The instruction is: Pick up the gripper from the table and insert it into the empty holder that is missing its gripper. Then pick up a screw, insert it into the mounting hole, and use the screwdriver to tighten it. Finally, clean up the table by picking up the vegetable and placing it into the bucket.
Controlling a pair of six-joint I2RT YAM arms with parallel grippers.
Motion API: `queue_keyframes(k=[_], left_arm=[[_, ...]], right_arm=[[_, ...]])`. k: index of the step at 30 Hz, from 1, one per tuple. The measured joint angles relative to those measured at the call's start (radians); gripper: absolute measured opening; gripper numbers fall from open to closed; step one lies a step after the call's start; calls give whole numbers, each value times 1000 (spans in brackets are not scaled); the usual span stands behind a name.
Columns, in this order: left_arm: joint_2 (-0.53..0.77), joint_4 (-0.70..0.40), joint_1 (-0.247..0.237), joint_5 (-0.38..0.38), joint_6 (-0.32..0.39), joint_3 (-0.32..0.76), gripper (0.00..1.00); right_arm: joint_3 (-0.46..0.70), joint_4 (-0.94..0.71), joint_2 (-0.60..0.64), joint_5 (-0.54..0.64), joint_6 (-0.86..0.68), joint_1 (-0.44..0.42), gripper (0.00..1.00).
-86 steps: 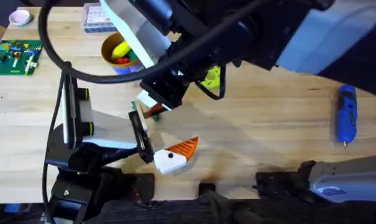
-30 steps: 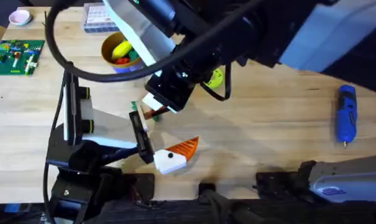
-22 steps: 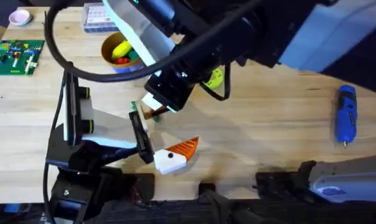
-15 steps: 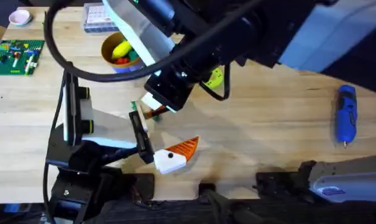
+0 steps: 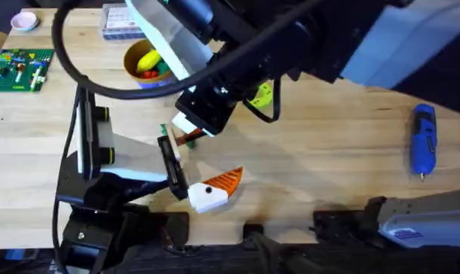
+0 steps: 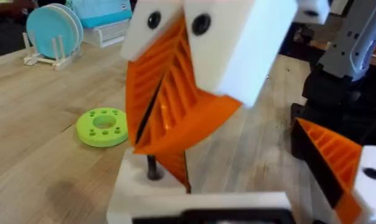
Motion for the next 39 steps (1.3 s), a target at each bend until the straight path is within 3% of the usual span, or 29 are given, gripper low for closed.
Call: queue_keyframes(k=[39], left_arm=[[0,0,0,-1,15,0,993]], right_arm=[[10,-12,-36,39,3,-1,6]])
